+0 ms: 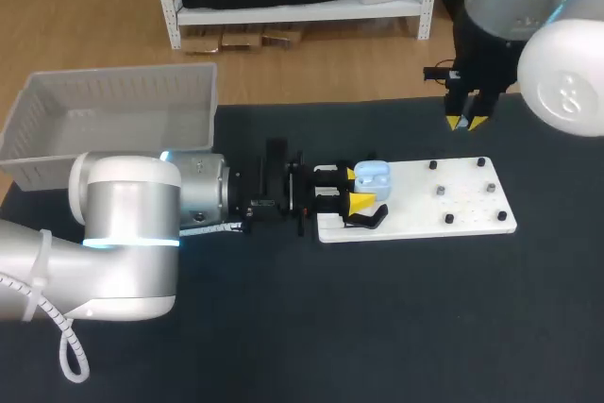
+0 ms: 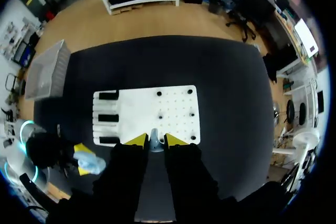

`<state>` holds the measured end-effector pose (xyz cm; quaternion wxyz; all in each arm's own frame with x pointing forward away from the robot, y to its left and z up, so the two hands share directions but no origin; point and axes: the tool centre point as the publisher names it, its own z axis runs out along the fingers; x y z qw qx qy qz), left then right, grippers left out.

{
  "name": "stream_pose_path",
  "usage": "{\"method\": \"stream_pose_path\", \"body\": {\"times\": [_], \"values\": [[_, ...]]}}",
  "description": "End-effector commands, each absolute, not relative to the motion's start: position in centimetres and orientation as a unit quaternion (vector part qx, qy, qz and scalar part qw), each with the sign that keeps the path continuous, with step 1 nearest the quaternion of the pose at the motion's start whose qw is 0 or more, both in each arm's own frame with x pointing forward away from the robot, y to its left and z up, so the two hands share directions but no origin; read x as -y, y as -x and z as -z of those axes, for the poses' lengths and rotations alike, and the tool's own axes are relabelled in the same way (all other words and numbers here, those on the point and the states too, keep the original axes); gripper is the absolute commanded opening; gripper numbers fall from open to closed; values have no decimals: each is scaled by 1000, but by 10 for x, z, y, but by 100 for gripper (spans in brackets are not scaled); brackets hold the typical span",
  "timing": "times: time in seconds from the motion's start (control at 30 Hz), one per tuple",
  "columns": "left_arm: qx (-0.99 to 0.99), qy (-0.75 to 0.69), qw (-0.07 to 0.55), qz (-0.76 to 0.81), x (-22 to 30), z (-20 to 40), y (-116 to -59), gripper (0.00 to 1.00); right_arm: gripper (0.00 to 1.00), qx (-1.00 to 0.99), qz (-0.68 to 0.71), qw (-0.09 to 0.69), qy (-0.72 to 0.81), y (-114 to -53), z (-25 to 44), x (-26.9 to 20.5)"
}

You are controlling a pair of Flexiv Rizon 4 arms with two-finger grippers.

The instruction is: Pick up each earbud case from the left stands, insert the matching earbuds, close the lid, and place the case in the box.

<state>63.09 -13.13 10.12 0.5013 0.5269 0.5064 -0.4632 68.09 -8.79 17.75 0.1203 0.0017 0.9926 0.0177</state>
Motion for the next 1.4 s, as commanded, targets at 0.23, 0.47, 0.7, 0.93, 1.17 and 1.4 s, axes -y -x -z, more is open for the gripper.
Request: {"method": "stream_pose_path", "body": {"times": [0.23, 0.47, 0.7, 0.93, 1.17, 1.4], "values": [[-507, -524, 506, 460, 132, -101, -628, 0, 0, -993, 86, 47, 67, -647, -205, 55], [-507, -524, 506, 460, 132, -101, -628, 0, 0, -993, 86, 47, 67, -647, -205, 55], [-507, -524, 506, 460, 132, -101, -628, 0, 0, -993, 86, 47, 67, -647, -205, 55], [-507, -524, 506, 460, 132, -101, -628, 0, 0, -988, 72, 54, 125, -641, -203, 41], [-507, -524, 506, 460, 132, -101, -628, 0, 0, -966, 12, 77, 246, -626, -211, 12], [-507, -524, 506, 460, 132, -101, -628, 0, 0, -961, 25, 66, 267, -622, -205, -7]]}}
